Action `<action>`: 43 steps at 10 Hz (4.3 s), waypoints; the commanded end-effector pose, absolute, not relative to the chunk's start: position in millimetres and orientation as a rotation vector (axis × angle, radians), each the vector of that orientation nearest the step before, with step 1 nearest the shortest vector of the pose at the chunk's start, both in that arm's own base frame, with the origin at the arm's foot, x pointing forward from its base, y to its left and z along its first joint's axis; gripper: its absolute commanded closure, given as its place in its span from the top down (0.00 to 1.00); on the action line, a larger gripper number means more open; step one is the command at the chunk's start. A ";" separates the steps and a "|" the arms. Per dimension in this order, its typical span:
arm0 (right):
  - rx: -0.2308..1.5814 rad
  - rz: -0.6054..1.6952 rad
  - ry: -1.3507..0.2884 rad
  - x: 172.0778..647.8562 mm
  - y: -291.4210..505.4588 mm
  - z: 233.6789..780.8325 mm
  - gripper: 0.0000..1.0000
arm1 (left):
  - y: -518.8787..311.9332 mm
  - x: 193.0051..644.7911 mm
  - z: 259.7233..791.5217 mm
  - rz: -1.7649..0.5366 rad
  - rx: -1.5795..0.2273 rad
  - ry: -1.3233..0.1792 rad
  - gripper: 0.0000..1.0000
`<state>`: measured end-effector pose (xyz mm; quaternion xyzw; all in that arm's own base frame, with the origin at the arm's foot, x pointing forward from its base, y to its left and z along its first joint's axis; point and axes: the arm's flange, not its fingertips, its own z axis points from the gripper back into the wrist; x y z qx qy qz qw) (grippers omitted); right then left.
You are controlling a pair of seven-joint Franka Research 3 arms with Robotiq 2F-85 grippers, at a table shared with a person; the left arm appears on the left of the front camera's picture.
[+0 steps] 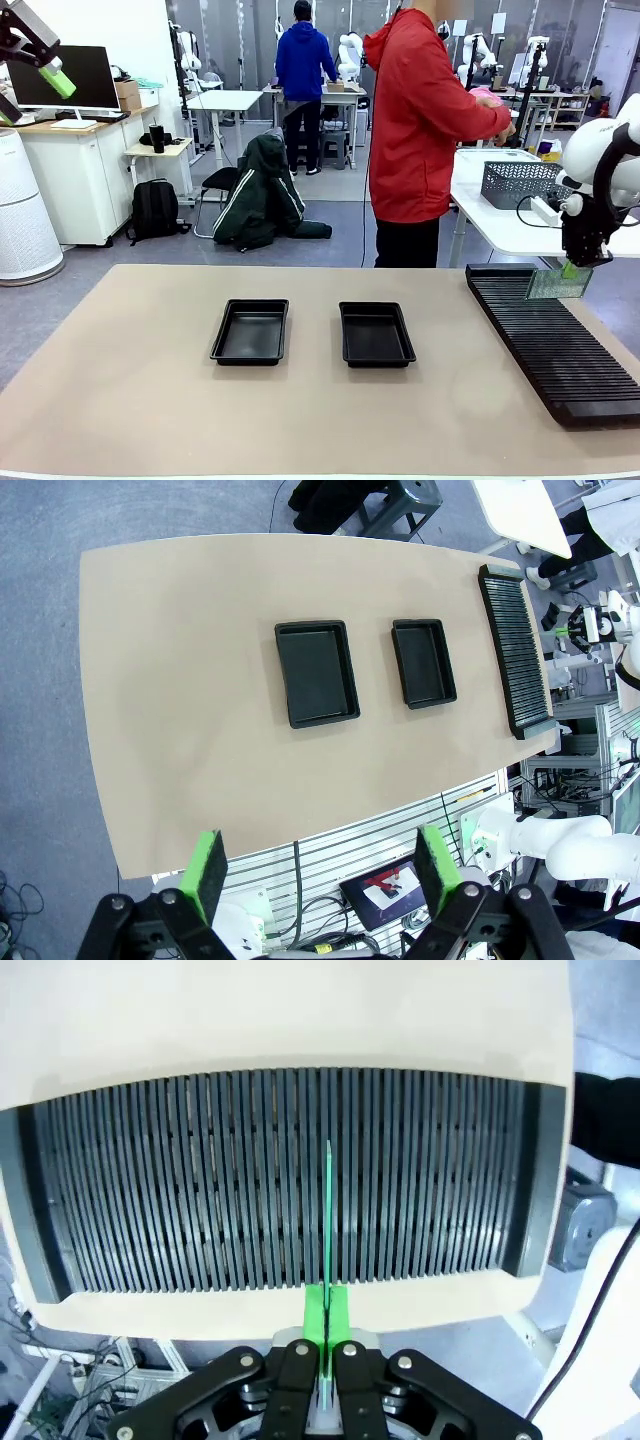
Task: Inspect and transfer BCBs to ESD trays.
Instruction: Pick up the Blank PCB from the PCB Rack and place it in the left ESD tray.
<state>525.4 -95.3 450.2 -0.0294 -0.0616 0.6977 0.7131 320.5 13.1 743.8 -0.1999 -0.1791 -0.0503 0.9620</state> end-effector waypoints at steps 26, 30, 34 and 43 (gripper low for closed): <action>0.203 0.951 -0.107 339.4 -78.1 587.6 0.02 | 13.4 320.2 743.1 -0.100 -0.397 -0.356 1.00; 0.239 0.757 -0.059 295.9 -71.5 627.1 0.02 | 13.4 320.2 743.1 -0.100 -0.397 -0.356 1.00; 0.255 0.610 -0.071 252.9 -79.7 636.9 0.02 | 13.4 320.2 743.1 -0.100 -0.397 -0.356 1.00; 0.263 0.593 -0.103 237.4 -95.1 641.1 0.02 | 13.4 320.2 743.1 -0.100 -0.397 -0.356 1.00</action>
